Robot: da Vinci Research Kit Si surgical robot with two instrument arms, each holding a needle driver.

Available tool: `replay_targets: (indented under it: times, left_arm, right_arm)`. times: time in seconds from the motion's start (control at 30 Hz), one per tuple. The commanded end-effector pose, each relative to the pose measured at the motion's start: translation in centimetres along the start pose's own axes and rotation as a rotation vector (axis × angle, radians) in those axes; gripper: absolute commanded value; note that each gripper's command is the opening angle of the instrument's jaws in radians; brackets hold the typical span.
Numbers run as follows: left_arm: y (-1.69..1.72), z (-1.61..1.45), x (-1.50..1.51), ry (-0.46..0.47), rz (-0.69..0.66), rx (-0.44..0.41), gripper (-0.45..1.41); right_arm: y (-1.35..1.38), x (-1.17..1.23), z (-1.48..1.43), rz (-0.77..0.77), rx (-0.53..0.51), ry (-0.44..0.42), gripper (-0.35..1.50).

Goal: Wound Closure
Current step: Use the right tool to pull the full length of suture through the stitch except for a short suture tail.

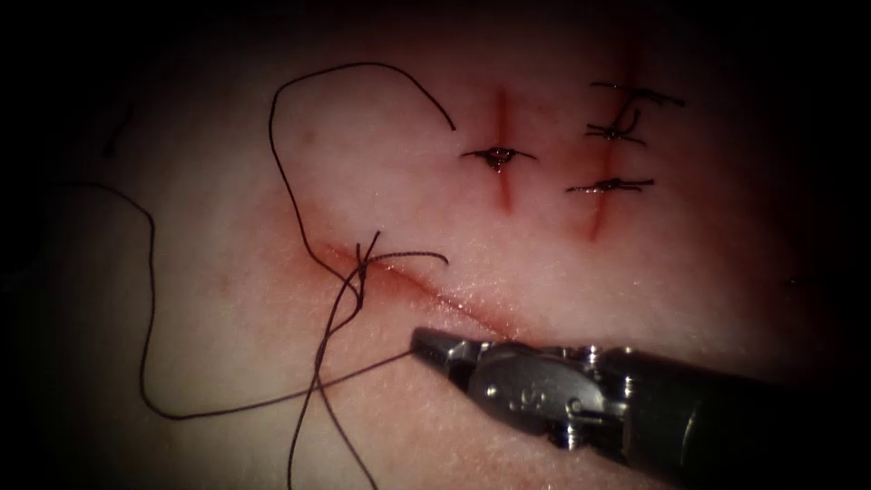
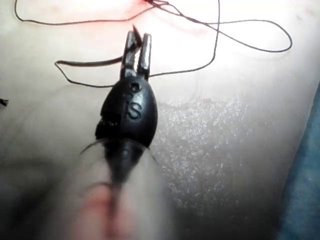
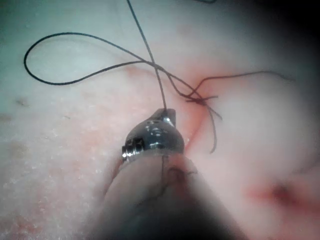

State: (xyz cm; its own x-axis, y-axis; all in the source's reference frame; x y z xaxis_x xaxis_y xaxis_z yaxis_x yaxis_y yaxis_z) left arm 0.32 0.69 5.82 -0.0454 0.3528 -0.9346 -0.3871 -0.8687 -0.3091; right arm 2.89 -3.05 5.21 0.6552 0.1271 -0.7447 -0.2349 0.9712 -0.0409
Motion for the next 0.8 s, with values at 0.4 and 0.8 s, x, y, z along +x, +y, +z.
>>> replay_targets:
  times: [0.4, 0.8]
  left_arm:
    - [0.1, 0.24, -0.19, 0.015, -0.003, -0.013, -0.45]
    - [0.06, 0.22, -0.22, 0.016, -0.003, -0.022, -0.45]
  right_arm:
    - [-1.33, 1.05, -0.77, -0.077, 0.233, 0.104, -0.35]
    - [-1.47, 1.52, -0.99, -0.055, 0.303, 0.203, 1.21]
